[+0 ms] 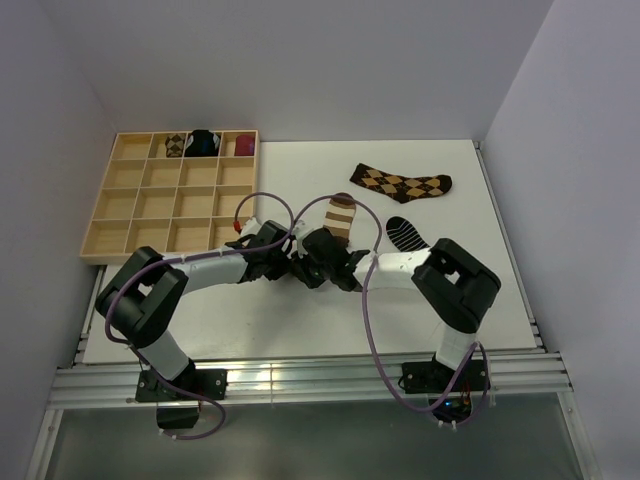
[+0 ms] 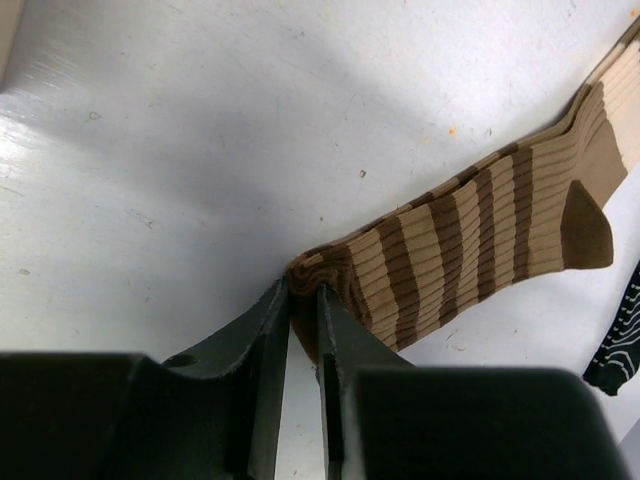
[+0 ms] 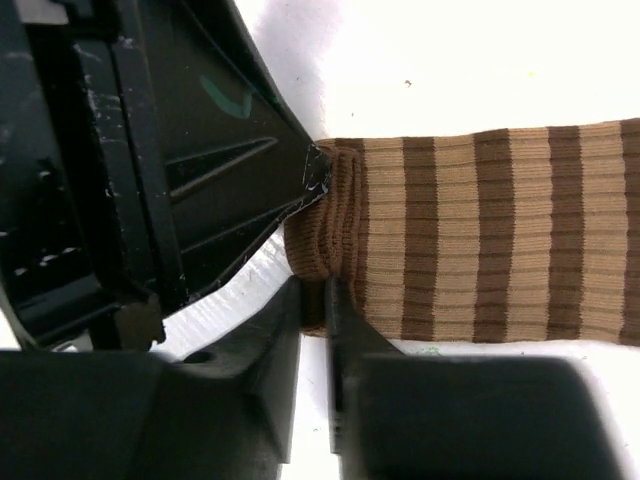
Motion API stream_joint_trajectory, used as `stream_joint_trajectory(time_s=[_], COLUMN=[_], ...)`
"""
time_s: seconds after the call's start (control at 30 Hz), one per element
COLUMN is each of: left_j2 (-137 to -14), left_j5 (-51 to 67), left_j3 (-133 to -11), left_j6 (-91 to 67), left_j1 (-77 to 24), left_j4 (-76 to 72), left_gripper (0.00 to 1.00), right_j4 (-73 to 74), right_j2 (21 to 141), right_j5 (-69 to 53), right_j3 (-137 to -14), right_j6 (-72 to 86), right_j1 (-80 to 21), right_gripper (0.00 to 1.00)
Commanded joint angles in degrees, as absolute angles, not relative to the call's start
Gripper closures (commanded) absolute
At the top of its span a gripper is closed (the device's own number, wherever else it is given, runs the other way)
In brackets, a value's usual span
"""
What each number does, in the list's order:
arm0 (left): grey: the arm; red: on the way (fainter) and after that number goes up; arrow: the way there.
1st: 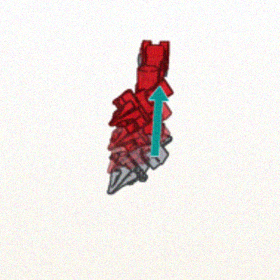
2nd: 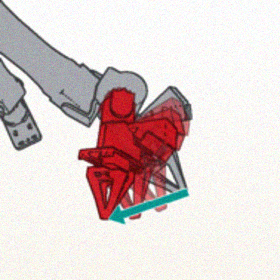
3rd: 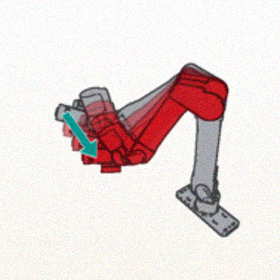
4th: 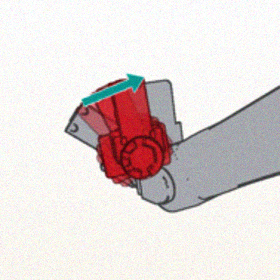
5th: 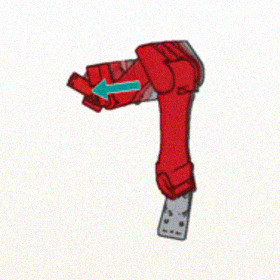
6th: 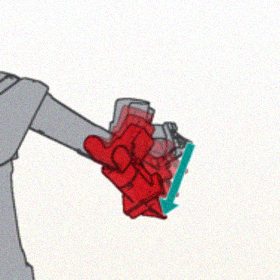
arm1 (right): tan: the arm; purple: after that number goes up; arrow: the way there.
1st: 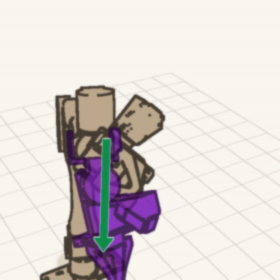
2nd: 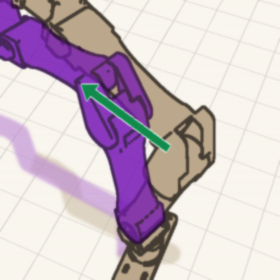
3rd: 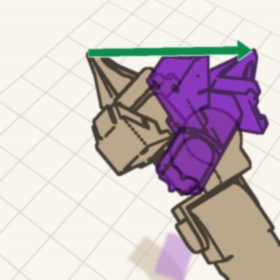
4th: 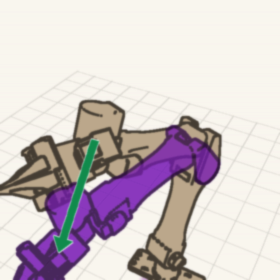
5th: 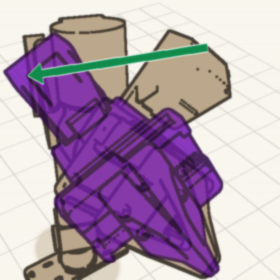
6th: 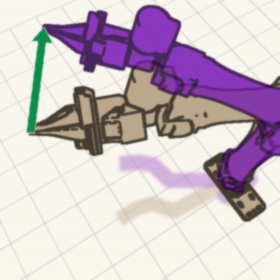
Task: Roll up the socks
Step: Roll the sock at the center of the board.
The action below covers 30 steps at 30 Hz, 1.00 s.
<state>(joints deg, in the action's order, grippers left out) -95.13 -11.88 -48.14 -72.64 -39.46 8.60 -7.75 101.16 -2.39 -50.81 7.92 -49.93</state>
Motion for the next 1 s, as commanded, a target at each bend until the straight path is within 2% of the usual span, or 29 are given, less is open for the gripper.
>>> stream_joint_trajectory(time_s=[0.0,0.03,0.07,0.3,0.47,0.77,0.97], left_j2=[-96.51,-96.24,-95.72,-89.75,-83.77,-81.82,-83.23], left_j5=[-11.87,-11.87,-12.13,-15.02,-17.57,-15.03,-12.92], left_j3=[-48.08,-48.16,-48.08,-46.59,-44.65,-41.4,-41.05], left_j6=[-74.17,-74.44,-74.7,-78.13,-79.54,-78.84,-77.87], left_j1=[-39.9,-39.9,-39.99,-39.99,-39.99,-39.99,-40.08], left_j4=[13.8,13.8,14.06,15.21,14.07,7.91,4.14], left_gripper=[0.77,0.77,0.75,0.61,0.51,0.46,0.45], right_j4=[-3.52,-3.17,-3.16,-2.46,-1.93,-11.24,-20.47], right_j2=[104.68,104.94,104.94,103.19,104.15,109.24,114.08], right_j5=[2.28,2.37,2.2,-6.75,-19.32,-42.6,-49.3], right_j3=[-51.59,-51.59,-51.5,-51.33,-52.2,-48.79,-46.32], right_j6=[8.0,8.09,8.35,11.07,15.9,30.05,39.37], right_j1=[-50.45,-50.45,-50.45,-47.12,-42.11,-31.47,-28.92], right_gripper=[0.85,0.98,1.0,1.0,1.0,1.0,1.0])
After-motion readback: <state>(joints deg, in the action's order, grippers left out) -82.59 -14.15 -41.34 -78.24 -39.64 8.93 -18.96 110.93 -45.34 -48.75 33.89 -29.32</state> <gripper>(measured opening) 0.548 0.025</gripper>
